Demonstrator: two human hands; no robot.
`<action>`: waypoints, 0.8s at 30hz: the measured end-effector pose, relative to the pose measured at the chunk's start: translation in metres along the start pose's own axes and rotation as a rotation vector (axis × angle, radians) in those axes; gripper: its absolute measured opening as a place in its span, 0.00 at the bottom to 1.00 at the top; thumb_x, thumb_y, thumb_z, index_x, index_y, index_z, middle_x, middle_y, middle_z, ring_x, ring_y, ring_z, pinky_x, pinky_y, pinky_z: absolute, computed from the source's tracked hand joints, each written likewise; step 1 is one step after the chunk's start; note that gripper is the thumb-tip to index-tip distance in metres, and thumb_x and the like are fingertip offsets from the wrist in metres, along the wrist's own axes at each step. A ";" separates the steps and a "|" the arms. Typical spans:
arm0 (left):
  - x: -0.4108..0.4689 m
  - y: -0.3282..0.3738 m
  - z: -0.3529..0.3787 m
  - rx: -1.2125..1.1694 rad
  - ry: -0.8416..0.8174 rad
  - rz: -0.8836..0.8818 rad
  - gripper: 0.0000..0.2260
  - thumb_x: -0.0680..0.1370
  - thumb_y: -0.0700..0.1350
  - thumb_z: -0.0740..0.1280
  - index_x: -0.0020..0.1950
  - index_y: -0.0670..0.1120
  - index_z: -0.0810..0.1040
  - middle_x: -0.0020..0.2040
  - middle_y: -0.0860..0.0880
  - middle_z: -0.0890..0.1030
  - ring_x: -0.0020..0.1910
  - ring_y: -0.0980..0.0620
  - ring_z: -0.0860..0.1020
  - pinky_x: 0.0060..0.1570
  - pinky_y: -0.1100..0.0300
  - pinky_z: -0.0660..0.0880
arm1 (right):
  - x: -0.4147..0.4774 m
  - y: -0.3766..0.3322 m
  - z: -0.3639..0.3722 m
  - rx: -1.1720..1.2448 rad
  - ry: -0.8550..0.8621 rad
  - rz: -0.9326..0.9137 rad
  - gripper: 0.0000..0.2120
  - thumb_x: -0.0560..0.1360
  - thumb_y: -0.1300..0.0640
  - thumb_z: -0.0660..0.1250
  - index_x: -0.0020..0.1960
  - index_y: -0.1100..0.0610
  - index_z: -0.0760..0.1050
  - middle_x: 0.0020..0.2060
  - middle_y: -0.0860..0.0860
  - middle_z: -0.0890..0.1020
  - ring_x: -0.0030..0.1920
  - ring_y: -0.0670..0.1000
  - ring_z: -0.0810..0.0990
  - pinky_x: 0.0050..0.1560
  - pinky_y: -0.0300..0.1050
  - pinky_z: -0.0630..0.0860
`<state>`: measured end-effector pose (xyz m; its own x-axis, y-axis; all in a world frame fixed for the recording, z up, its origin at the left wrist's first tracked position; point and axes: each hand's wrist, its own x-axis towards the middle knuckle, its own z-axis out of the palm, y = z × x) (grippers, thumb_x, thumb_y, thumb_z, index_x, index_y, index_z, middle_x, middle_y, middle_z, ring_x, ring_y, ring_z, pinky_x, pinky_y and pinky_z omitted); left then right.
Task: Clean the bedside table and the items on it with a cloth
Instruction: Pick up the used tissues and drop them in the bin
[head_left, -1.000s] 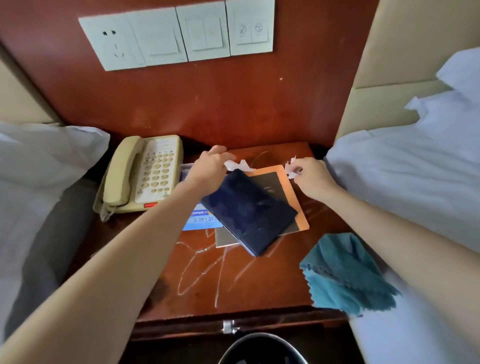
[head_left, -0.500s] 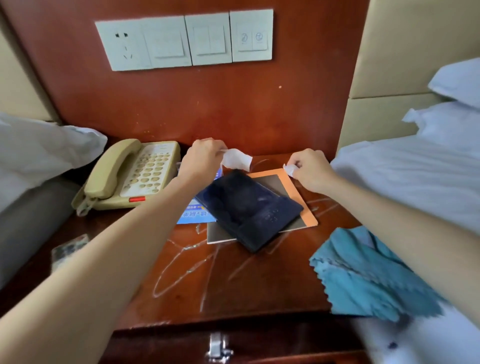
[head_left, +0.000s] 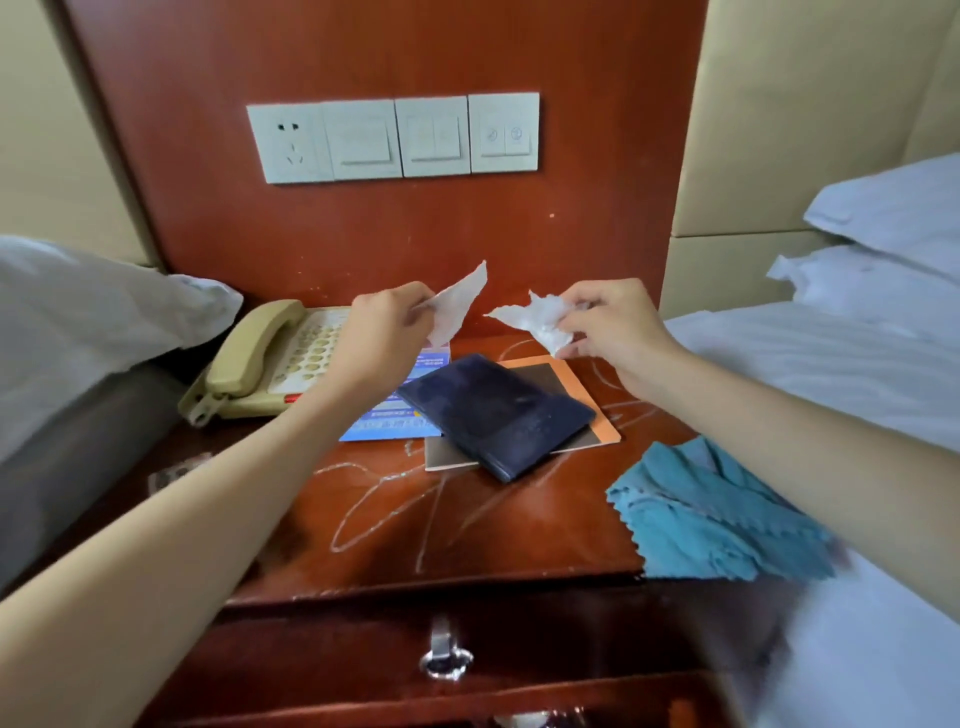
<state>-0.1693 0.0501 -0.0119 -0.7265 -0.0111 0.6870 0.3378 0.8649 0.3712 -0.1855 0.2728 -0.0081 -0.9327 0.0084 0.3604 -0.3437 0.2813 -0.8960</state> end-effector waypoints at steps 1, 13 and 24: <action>-0.007 0.003 -0.005 -0.021 0.011 -0.006 0.07 0.74 0.39 0.60 0.42 0.45 0.78 0.35 0.46 0.81 0.36 0.43 0.75 0.34 0.55 0.68 | -0.007 -0.006 0.001 -0.004 -0.021 -0.016 0.12 0.74 0.69 0.67 0.38 0.54 0.80 0.37 0.48 0.77 0.40 0.51 0.81 0.40 0.46 0.83; -0.131 0.035 -0.061 -0.038 -0.055 0.087 0.11 0.73 0.39 0.63 0.31 0.49 0.69 0.25 0.52 0.70 0.27 0.51 0.69 0.31 0.55 0.66 | -0.135 -0.028 0.002 -0.129 -0.492 -0.101 0.08 0.73 0.70 0.67 0.39 0.62 0.82 0.32 0.61 0.81 0.33 0.55 0.85 0.45 0.50 0.82; -0.254 0.042 -0.044 0.006 -0.211 0.298 0.04 0.70 0.39 0.69 0.43 0.42 0.79 0.36 0.50 0.78 0.36 0.53 0.70 0.42 0.56 0.66 | -0.225 0.017 0.011 -0.392 -0.864 -0.161 0.09 0.66 0.68 0.69 0.38 0.56 0.83 0.23 0.46 0.78 0.24 0.41 0.73 0.29 0.28 0.65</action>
<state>0.0554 0.0671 -0.1433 -0.7046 0.3454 0.6199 0.5502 0.8176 0.1699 0.0170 0.2647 -0.1074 -0.6896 -0.7240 0.0152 -0.5596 0.5194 -0.6458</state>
